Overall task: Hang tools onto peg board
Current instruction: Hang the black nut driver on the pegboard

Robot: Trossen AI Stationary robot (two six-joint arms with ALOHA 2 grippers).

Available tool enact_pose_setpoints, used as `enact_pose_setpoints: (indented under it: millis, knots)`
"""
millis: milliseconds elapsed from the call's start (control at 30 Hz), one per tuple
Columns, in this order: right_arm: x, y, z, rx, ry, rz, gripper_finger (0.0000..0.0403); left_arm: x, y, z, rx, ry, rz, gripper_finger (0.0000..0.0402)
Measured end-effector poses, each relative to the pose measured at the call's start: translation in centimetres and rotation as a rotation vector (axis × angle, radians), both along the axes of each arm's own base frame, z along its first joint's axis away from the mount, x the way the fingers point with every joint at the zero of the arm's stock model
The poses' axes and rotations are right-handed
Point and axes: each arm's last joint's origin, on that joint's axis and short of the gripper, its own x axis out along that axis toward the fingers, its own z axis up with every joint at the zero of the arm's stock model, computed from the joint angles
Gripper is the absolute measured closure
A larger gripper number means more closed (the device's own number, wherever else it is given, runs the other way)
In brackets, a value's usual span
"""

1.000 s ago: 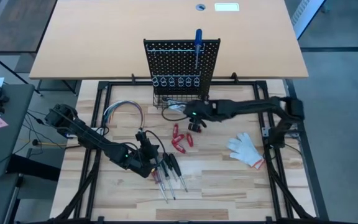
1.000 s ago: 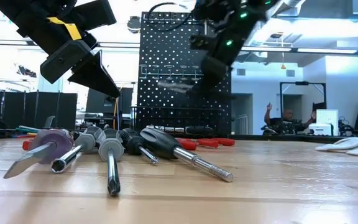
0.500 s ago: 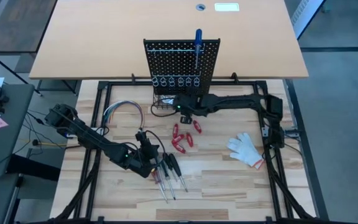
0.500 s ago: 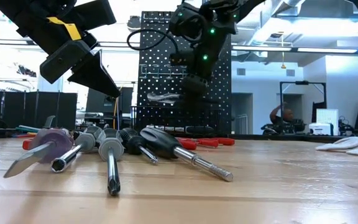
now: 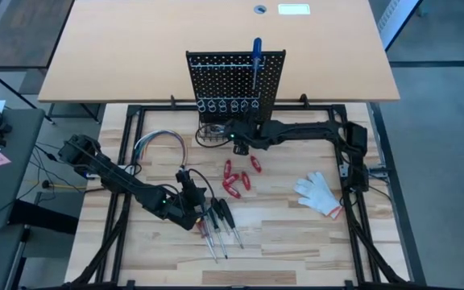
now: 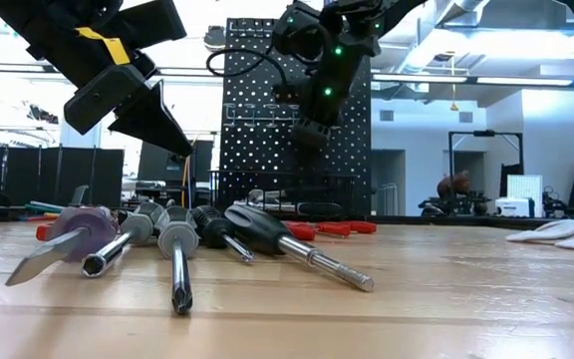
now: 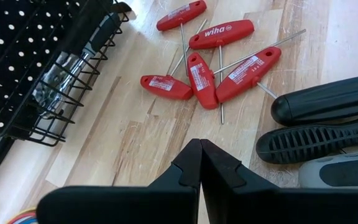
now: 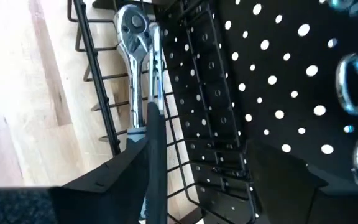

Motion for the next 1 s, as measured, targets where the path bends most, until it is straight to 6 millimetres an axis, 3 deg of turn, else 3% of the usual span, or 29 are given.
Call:
enact_pose_setpoints:
  millis: [167, 400, 567, 733, 1000]
  knots:
    - [0.1, 2.7, 0.9, -0.019, 0.001, 0.056, 0.0135, 0.0, 0.0, 0.0, 0.0, 0.0, 0.0, 0.0401]
    - [-0.2, 9.3, 1.6, -0.007, 0.035, 0.203, 0.0134, 0.0, 0.0, 0.0, 0.001, 0.001, 0.0, 0.0401]
    - [-2.2, 14.7, 2.8, 0.05, 0.037, 0.241, 0.0134, 0.0, 0.0, 0.0, 0.0, 0.0, 0.002, 0.0401]
    - [-4.8, 19.4, 2.1, 0.108, 0.014, 0.271, 0.0134, -0.1, 0.0, 0.0, 0.002, 0.005, 0.003, 0.0401]
    - [-9.5, 23.5, 0.0, 0.291, -0.095, 0.208, 0.0134, 0.0, 0.0, 0.0, 0.005, 0.007, -0.001, 0.0401]
